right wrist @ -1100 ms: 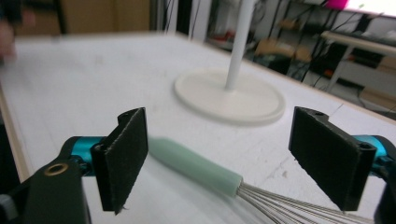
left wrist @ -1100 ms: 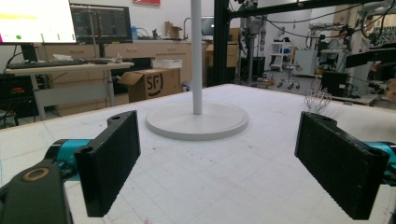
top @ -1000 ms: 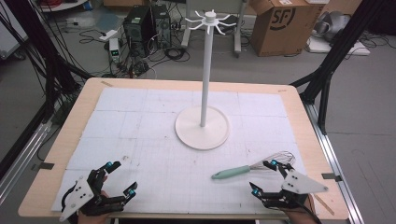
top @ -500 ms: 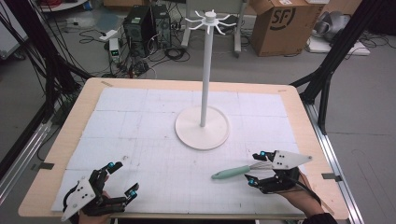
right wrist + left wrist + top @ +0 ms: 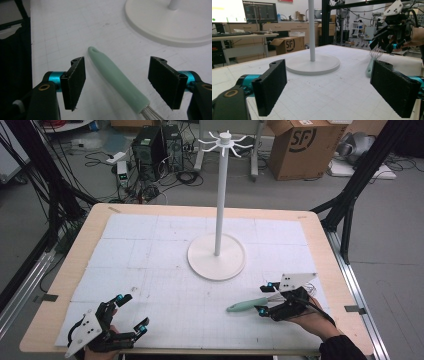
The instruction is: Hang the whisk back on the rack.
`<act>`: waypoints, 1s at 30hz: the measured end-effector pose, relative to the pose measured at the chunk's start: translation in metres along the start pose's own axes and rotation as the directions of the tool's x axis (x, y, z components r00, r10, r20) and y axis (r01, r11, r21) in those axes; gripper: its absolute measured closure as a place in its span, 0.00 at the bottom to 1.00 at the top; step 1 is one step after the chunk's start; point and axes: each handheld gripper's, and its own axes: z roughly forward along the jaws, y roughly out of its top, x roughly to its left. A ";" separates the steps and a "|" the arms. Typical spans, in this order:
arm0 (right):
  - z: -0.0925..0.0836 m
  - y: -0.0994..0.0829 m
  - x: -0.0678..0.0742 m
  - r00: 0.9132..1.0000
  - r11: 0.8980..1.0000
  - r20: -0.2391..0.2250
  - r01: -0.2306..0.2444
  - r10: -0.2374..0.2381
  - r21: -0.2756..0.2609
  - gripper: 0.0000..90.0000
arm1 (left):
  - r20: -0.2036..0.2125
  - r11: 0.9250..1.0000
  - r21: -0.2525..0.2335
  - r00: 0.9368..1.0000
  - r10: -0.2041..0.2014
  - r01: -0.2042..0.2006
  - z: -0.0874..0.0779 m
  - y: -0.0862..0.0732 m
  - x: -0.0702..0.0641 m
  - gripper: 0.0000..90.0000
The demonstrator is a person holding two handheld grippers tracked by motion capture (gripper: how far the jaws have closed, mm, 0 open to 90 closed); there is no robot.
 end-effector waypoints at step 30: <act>0.028 0.000 -0.025 0.992 0.962 -0.110 -0.037 0.069 0.271 0.38 | 0.011 1.000 0.009 1.000 -0.006 0.006 0.002 0.000 0.000 0.16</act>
